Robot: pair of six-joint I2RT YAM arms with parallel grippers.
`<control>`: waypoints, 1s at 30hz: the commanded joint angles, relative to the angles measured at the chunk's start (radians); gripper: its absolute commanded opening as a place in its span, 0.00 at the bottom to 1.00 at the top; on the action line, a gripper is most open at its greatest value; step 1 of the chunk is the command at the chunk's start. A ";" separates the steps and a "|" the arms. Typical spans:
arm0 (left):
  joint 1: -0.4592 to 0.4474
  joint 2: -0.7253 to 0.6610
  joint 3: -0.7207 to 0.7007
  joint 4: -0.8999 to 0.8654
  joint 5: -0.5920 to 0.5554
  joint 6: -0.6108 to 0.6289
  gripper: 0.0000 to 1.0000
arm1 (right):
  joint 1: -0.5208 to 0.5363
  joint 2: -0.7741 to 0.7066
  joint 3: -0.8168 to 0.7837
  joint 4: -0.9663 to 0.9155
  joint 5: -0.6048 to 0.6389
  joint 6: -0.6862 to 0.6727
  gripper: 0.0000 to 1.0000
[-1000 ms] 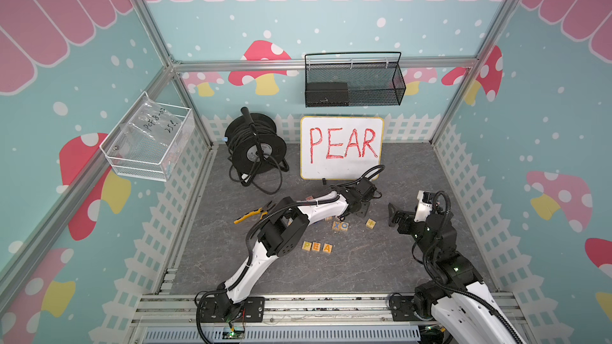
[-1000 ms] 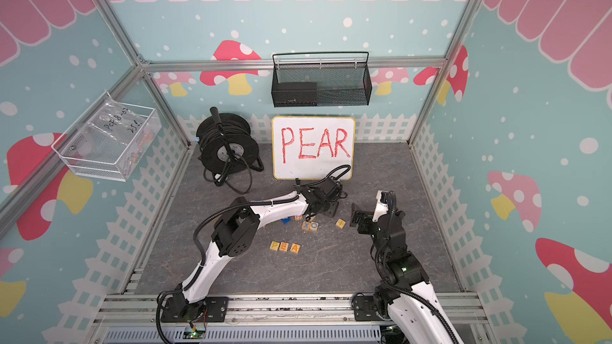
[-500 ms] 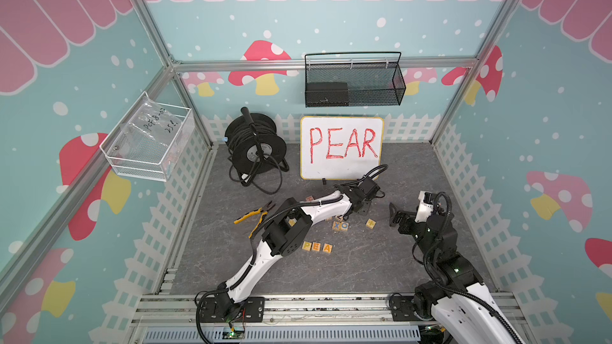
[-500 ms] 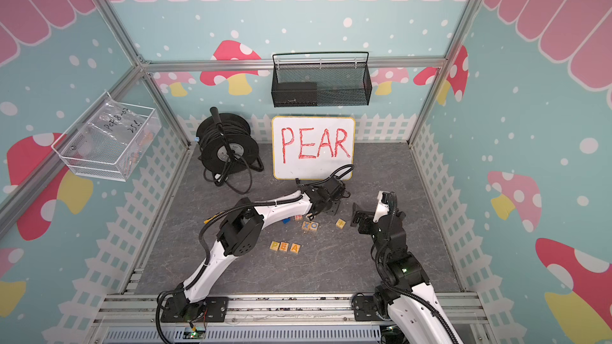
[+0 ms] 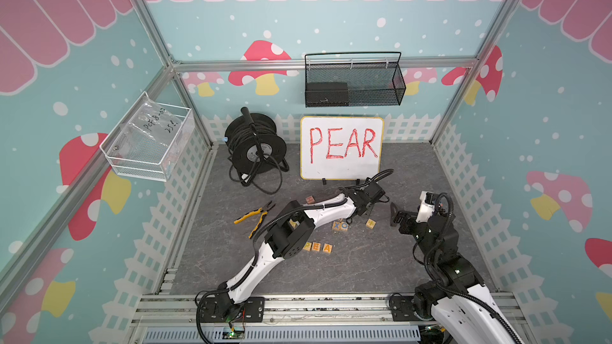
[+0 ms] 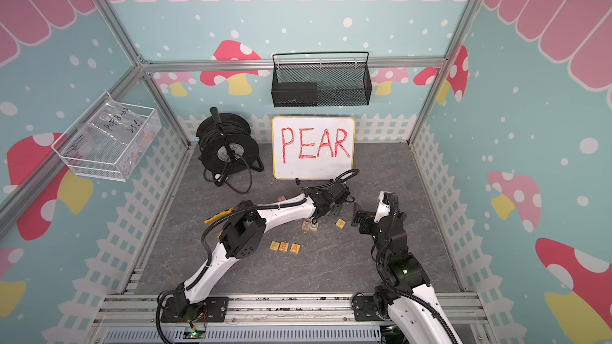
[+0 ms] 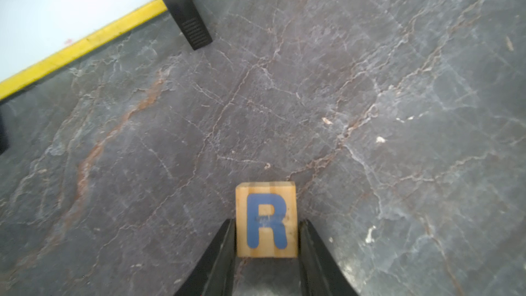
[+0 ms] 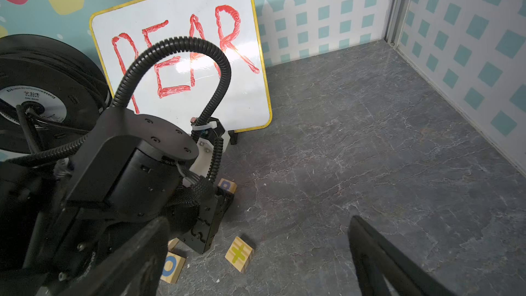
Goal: Spell the uppercase word “pear” with letter blocks
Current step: Pick up the letter block from the center of the board.
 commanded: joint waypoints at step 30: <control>-0.001 -0.392 -0.388 0.059 0.044 -0.104 0.29 | -0.002 -0.022 -0.012 0.002 0.010 0.019 1.00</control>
